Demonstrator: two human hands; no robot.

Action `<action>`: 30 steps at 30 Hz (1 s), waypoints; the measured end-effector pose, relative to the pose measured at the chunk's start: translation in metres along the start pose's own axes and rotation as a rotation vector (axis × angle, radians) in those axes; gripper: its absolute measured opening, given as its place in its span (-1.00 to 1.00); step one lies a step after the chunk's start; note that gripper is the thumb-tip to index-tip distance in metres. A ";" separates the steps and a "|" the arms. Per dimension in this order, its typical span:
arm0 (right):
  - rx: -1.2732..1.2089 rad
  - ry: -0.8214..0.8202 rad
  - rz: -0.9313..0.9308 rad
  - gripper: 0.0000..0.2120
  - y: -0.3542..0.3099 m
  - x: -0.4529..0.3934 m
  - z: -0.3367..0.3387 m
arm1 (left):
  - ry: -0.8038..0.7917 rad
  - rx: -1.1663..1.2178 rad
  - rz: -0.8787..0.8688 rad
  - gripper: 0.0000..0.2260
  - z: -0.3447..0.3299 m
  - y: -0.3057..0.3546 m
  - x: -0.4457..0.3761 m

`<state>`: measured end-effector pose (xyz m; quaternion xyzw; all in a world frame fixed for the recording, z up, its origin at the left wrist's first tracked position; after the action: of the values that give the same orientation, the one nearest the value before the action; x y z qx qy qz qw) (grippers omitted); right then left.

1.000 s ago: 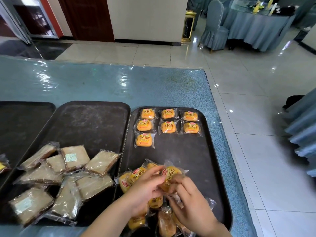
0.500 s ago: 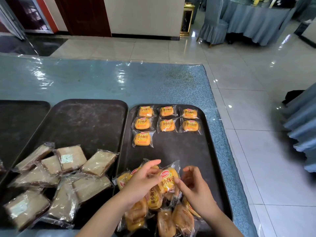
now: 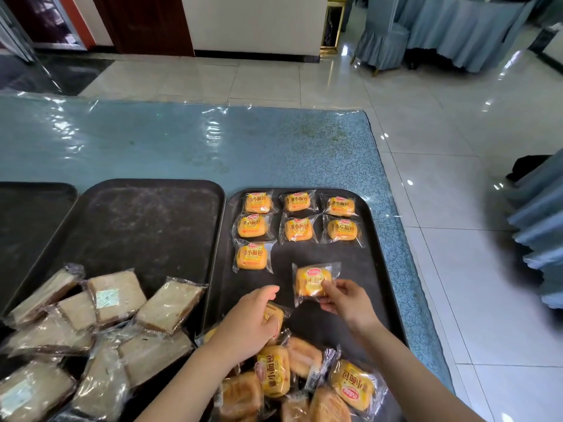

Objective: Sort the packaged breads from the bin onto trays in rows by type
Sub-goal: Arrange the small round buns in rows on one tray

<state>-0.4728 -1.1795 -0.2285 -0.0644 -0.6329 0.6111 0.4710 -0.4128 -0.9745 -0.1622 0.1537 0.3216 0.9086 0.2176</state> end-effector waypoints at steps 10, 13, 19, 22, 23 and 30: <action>0.185 0.085 -0.055 -0.65 -0.020 -0.059 -0.040 | -0.024 -0.189 -0.169 -0.73 -0.010 -0.003 -0.005; 0.440 0.130 0.088 -0.68 -0.032 -0.058 -0.043 | -0.014 -0.180 -0.175 -0.74 -0.011 -0.003 -0.003; 0.544 0.237 0.296 -0.62 -0.052 -0.047 -0.035 | 0.004 -0.194 -0.211 -0.64 -0.008 0.008 -0.014; 0.559 0.271 0.681 -0.73 -0.070 -0.028 -0.037 | 0.026 -0.205 -0.202 -0.49 -0.012 0.022 -0.036; 0.618 0.234 0.819 -0.77 -0.073 -0.020 -0.042 | 0.033 -0.243 -0.203 -0.44 -0.016 0.025 -0.045; 0.984 -0.041 1.124 -0.55 -0.052 -0.009 -0.068 | -0.007 -0.556 -0.278 -0.30 -0.043 0.017 -0.079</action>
<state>-0.3963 -1.1492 -0.2031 -0.1483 -0.1666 0.9735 0.0503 -0.3676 -1.0476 -0.1941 0.0457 0.0779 0.9228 0.3746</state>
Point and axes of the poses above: each hand's wrist, its own x-axis away from the middle knuckle, its own z-axis out of the back of the hand, y = z × x, the point moved 9 cm from there along -x, towards the middle knuckle, and after that the axes turned 13 degrees about y, right-handed, at the moved point
